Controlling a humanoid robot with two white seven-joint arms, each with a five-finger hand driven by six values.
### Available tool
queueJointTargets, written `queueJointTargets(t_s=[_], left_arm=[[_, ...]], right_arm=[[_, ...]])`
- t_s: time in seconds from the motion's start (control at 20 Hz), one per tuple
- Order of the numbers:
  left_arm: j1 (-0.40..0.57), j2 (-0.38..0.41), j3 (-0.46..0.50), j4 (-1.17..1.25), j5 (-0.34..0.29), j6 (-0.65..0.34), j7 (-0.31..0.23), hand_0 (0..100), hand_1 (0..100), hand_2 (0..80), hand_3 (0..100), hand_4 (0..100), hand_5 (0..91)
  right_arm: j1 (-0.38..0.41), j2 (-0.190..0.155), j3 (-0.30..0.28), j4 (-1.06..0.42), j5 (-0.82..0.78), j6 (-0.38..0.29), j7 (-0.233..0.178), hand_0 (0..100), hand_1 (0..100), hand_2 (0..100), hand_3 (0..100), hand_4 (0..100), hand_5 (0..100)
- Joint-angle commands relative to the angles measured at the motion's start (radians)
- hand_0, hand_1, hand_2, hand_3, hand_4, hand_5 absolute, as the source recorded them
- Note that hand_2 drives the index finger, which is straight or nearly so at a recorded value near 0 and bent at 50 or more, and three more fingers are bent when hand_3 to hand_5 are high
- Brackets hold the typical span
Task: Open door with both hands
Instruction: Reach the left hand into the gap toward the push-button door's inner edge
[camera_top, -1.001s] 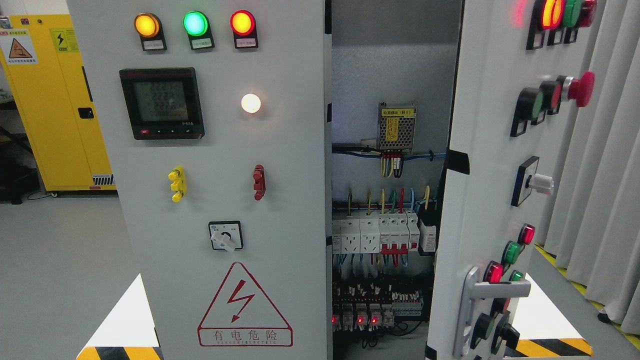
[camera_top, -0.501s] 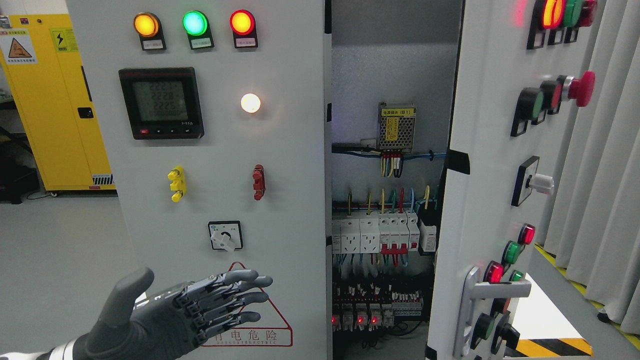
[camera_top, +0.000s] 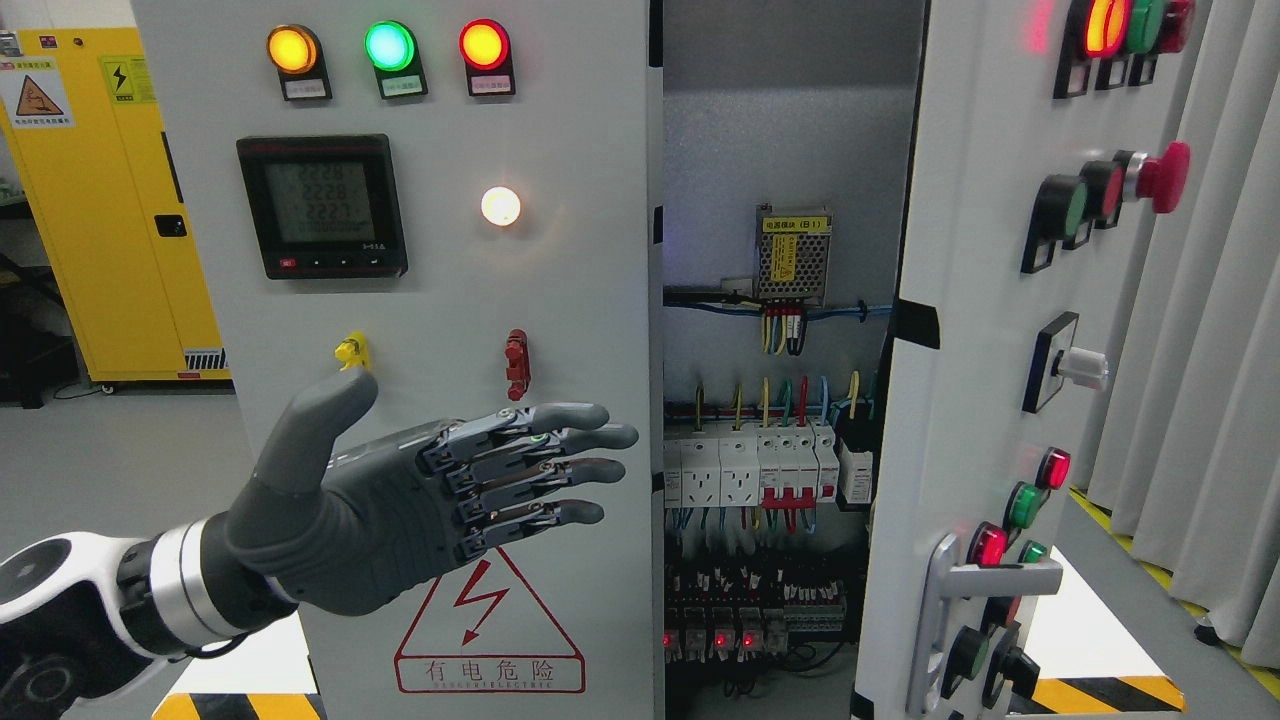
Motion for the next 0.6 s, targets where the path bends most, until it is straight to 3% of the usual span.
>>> queueJointTargets(t_s=[0.0,0.25,0.45,0.55], left_arm=[[-0.107,-0.154,-0.141,0.148,0.010,0.006,-0.056,0,0,0.0,0,0,0.0],[-0.187,-0.265,-0.199,0.281,-0.008,0.006,-0.066,0,0,0.0,0,0,0.0],[-0.201,-0.372,-0.218,0.352,-0.117,0.006,-0.050,0,0,0.0,0,0,0.0],[-0.202,-0.420,-0.219,0.377,-0.142,0.006,-0.047,0,0,0.0,0,0,0.0]], right_arm=[[0.001,0.000,0.000,-0.001,0.001,0.000,0.002,20,12,0,0,0,0],[0.001,0.000,0.000,-0.001,0.001,0.000,0.001,20,12,0,0,0,0],[0.001,0.000,0.000,-0.001,0.000,0.000,0.001,20,12,0,0,0,0],[0.001,0.000,0.000,-0.001,0.000,0.000,0.002,20,12,0,0,0,0]])
